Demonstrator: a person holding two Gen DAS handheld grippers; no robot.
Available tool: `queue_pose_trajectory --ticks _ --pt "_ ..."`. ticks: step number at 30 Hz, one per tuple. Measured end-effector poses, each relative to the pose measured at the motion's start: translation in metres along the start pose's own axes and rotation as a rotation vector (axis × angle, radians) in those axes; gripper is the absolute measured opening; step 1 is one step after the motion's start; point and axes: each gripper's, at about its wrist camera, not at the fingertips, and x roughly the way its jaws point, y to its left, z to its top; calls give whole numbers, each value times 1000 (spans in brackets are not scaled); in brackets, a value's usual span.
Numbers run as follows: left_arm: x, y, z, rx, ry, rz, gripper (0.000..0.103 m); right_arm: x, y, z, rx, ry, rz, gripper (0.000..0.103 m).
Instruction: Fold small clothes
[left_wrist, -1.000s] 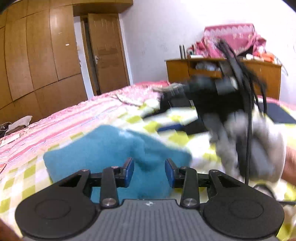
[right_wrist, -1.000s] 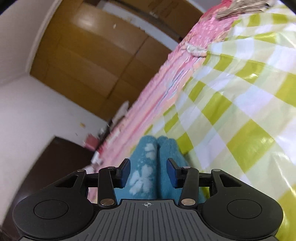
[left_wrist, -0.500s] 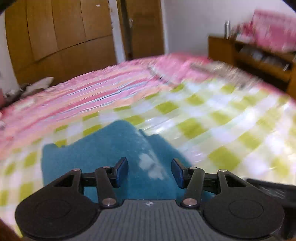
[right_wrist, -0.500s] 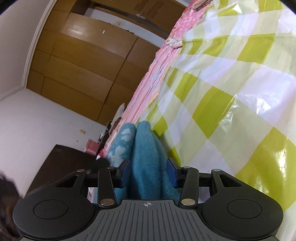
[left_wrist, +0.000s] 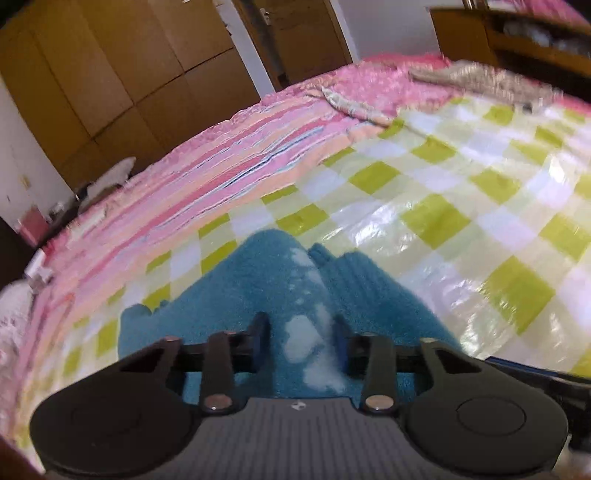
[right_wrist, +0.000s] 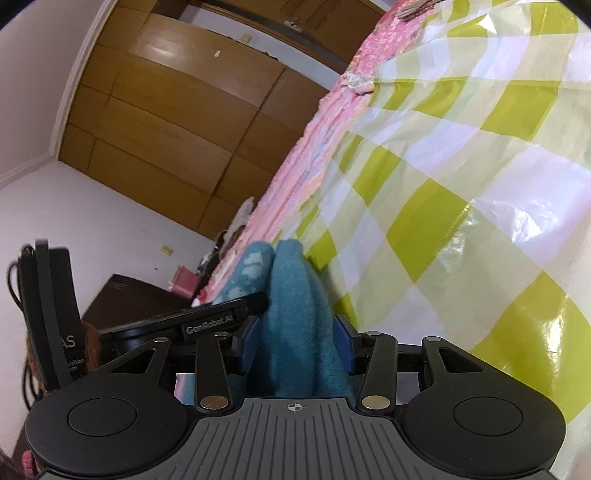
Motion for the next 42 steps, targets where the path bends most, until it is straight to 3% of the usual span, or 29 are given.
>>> queue_pose_trajectory --ticks 8,15,19,21,24,26,28,30,35,39,41,42 --pt "-28 55 -16 -188 -68 -197 28 20 9 0 42 40 102 48" --pt "-38 74 -25 -243 -99 -284 27 58 39 5 -3 70 44 51" --pt "-43 99 -30 -326 -124 -344 27 71 54 11 44 89 122 33" --pt "-46 107 -32 -345 -135 -354 27 73 61 11 45 97 152 32" --pt "-43 109 -36 -358 -142 -370 27 62 65 10 -2 62 86 34" --pt "-37 105 -37 -365 -138 -382 27 43 54 10 13 0 23 42" --pt "-32 102 -39 -375 -128 -398 27 25 44 9 27 -51 -16 70" --pt "-30 100 -41 -377 -128 -403 27 19 43 7 -11 -54 -79 71" --pt "-33 106 -42 -384 -136 -414 27 24 50 -3 -94 -19 -134 71" --pt "-33 104 -44 -377 -136 -413 27 52 57 -8 -138 86 -158 70" --pt "-34 105 -45 -382 -139 -418 27 56 62 -12 -152 86 -184 65" --pt "-35 107 -45 -386 -140 -423 27 52 67 -13 -164 82 -177 57"
